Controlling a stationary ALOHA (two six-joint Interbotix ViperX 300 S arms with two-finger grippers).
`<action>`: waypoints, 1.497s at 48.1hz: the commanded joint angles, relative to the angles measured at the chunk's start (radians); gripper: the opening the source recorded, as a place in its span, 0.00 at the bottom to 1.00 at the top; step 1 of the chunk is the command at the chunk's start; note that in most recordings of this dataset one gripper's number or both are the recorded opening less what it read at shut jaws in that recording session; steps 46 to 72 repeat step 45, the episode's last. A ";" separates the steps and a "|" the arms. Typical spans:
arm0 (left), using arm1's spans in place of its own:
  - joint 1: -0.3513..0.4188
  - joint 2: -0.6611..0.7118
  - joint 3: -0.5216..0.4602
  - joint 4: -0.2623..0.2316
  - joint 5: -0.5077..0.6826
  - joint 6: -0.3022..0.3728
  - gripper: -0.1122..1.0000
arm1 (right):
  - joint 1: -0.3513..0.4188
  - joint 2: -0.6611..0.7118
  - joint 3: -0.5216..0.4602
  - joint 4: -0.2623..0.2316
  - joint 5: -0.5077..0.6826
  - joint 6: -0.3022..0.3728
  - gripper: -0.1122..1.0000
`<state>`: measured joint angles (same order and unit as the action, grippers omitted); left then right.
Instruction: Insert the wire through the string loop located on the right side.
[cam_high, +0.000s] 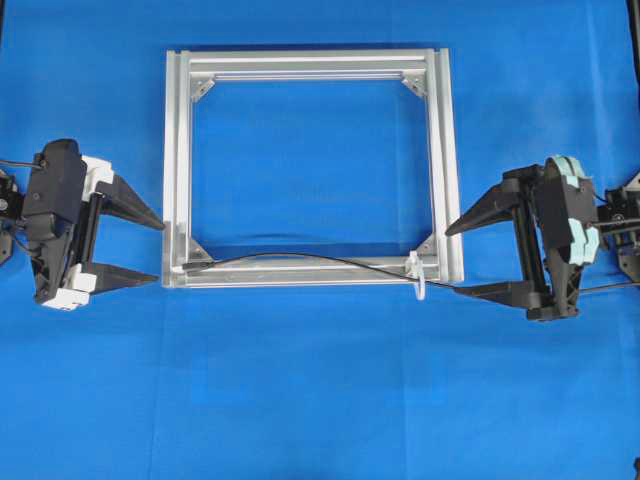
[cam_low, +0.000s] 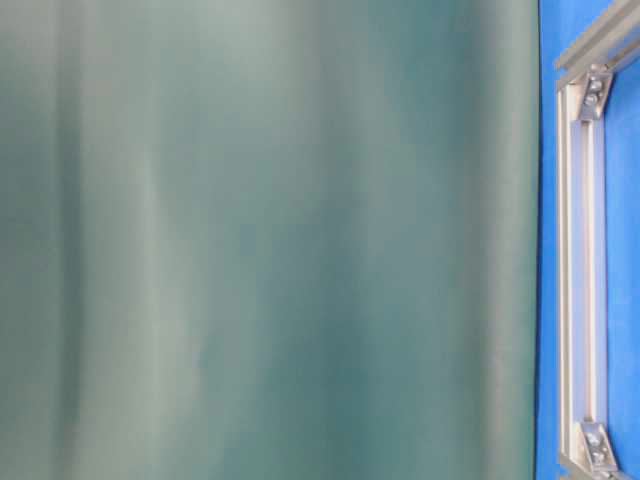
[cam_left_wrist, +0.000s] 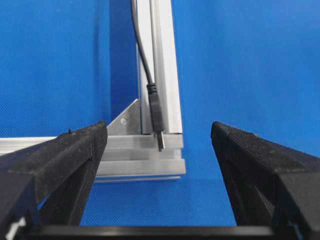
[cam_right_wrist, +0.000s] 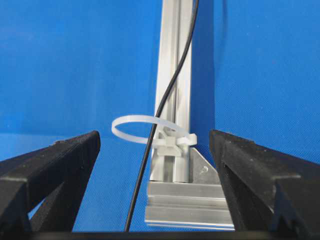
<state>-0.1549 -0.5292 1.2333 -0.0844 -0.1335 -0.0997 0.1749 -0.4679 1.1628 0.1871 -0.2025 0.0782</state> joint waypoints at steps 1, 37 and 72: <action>0.006 -0.005 -0.017 0.002 -0.005 0.002 0.82 | -0.005 -0.006 -0.020 -0.003 -0.003 -0.002 0.96; 0.006 -0.005 -0.018 0.003 -0.006 0.002 0.82 | -0.014 -0.006 -0.020 -0.015 -0.009 -0.002 0.96; 0.008 -0.005 -0.018 0.002 -0.006 0.002 0.82 | -0.014 -0.006 -0.020 -0.015 -0.009 -0.002 0.96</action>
